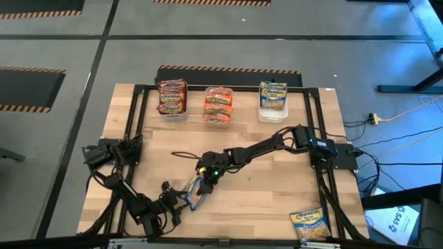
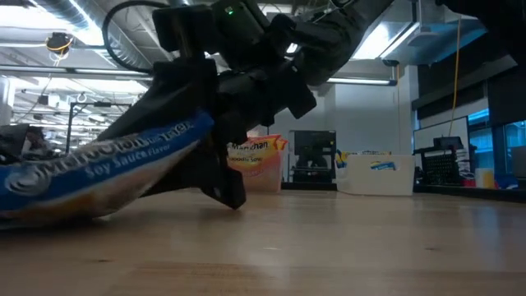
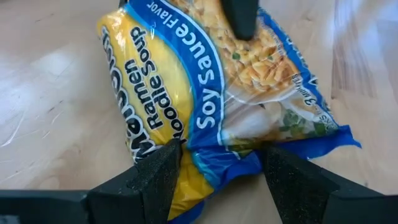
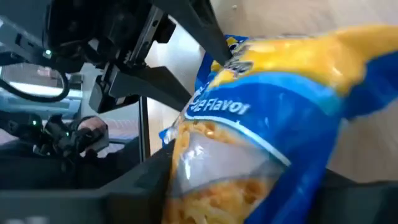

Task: Sort Maruchan noodles
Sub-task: Put the left blue noodle into the white bin

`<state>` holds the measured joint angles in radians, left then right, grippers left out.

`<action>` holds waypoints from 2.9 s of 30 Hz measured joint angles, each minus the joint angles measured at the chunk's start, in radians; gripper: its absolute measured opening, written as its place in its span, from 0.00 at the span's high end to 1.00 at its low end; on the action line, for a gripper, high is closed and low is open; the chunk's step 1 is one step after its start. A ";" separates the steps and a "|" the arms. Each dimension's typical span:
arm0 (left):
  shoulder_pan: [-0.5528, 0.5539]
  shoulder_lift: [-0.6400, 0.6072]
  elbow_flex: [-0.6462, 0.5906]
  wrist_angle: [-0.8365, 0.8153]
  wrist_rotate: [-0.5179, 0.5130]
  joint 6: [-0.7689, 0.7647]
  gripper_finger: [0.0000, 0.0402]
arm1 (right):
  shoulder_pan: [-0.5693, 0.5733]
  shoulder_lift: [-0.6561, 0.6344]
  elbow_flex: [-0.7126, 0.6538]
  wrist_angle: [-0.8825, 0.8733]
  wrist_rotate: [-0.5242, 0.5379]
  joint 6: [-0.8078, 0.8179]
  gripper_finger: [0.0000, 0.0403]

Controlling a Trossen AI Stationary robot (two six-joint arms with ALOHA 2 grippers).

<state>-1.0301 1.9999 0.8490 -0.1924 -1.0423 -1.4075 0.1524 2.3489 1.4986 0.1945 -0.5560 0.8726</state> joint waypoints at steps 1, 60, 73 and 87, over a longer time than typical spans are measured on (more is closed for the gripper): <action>0.000 -0.001 0.000 0.001 0.001 0.000 0.44 | 0.000 0.000 0.000 -0.001 0.009 0.008 0.54; 0.424 -0.468 0.001 0.655 0.391 0.874 0.44 | 0.275 -0.731 -0.870 0.944 0.851 -0.721 0.77; 0.438 -0.489 0.001 0.625 0.267 0.942 0.44 | 0.291 -0.745 -0.837 0.900 0.864 -0.743 0.77; 0.431 -0.538 0.001 0.569 0.267 0.951 0.44 | 0.296 -0.745 -0.812 0.882 0.803 -0.769 0.77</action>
<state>-0.5989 1.4615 0.8498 0.3769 -0.7752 -0.4563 0.4489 1.6043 0.6863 1.0763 0.2474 0.1032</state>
